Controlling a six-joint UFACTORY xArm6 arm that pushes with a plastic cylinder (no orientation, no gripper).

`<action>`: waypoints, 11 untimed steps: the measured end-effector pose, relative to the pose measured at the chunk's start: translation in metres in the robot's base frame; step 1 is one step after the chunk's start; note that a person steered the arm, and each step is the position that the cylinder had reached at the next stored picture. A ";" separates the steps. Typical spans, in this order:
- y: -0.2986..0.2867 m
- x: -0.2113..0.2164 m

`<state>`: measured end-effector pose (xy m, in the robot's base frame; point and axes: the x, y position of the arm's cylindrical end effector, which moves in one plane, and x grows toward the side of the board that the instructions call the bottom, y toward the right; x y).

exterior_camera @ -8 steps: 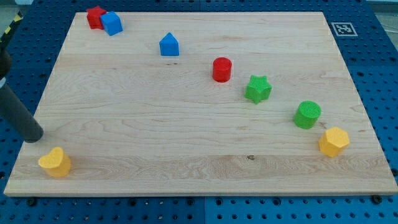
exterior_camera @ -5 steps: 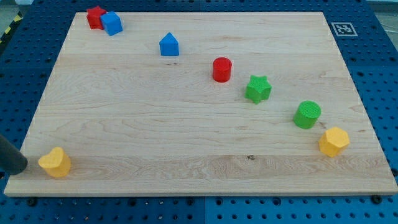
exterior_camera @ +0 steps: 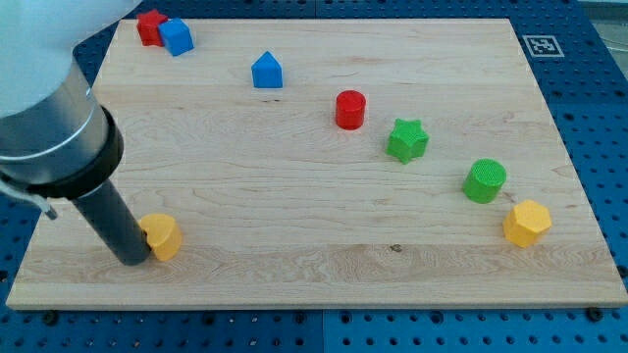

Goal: Move the yellow heart towards the right side of the yellow hexagon

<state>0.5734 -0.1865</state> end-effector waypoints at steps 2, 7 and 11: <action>0.001 -0.016; 0.054 -0.027; 0.054 -0.036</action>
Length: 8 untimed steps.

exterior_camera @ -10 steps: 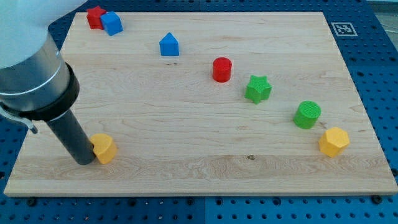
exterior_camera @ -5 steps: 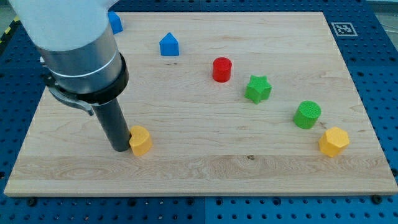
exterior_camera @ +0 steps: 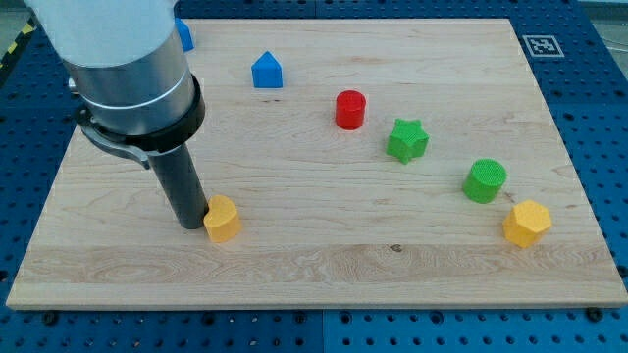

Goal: Move the yellow heart towards the right side of the yellow hexagon

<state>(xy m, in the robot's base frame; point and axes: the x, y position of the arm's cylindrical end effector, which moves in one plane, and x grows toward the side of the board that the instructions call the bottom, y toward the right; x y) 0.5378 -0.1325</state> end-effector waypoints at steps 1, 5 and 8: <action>0.002 0.000; 0.028 0.000; 0.059 0.000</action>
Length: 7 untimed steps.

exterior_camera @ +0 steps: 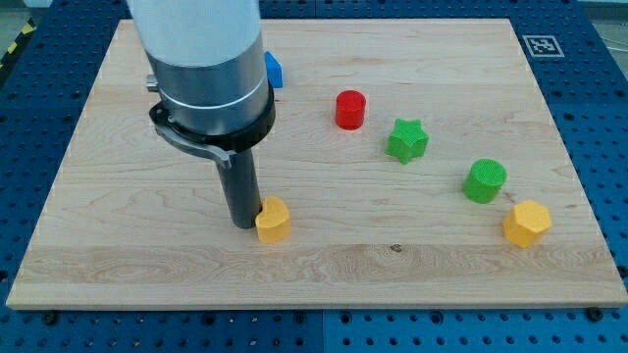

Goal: Move the yellow heart towards the right side of the yellow hexagon

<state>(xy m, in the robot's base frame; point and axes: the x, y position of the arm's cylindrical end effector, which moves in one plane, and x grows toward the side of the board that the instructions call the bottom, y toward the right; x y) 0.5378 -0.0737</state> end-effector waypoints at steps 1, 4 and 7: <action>0.010 0.000; 0.031 -0.004; 0.062 0.005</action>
